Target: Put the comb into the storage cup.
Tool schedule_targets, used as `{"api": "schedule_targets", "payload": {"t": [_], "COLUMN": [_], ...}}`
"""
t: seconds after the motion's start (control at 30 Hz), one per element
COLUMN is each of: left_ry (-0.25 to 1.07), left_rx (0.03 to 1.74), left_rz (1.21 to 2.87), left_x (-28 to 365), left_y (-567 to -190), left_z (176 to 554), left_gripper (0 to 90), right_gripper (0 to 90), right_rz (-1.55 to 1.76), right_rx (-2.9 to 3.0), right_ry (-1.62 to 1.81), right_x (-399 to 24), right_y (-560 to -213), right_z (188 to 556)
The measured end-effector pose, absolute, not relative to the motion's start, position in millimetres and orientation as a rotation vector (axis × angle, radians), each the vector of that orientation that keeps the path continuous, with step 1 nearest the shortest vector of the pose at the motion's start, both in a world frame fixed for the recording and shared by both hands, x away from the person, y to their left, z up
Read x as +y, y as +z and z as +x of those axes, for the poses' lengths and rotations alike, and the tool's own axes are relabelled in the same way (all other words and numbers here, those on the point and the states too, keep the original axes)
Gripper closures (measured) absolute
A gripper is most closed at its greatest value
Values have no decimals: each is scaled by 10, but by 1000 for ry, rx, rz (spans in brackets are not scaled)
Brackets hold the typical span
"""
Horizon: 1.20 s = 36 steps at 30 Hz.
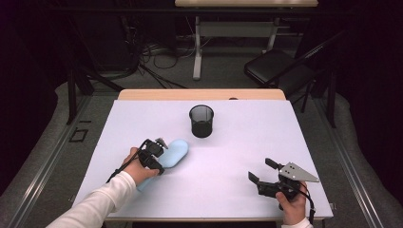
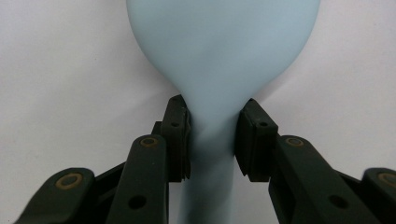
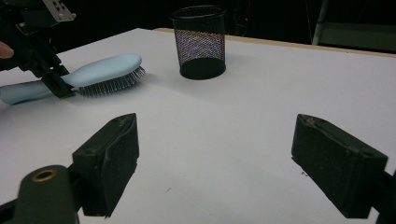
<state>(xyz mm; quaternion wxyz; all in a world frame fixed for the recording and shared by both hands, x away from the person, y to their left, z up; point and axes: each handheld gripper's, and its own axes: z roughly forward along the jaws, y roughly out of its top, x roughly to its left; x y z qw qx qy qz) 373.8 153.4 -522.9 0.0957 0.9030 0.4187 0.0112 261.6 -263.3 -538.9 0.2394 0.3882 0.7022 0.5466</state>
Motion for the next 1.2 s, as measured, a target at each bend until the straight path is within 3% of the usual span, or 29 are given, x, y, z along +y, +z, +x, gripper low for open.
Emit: {"api": "schedule_targets", "payload": {"t": [1.2], "left_ry": [62], "left_rx": [1238], "left_rz": [2701], "left_x": [1485], "left_y": [-5250], "left_z": [3727], "left_gripper": [694], "right_gripper": [146], "right_rz": [1063], "right_rx": [1926], "right_ry": [1493], "right_x": [-2634], "right_y": [-5390], "right_z": [2617]}}
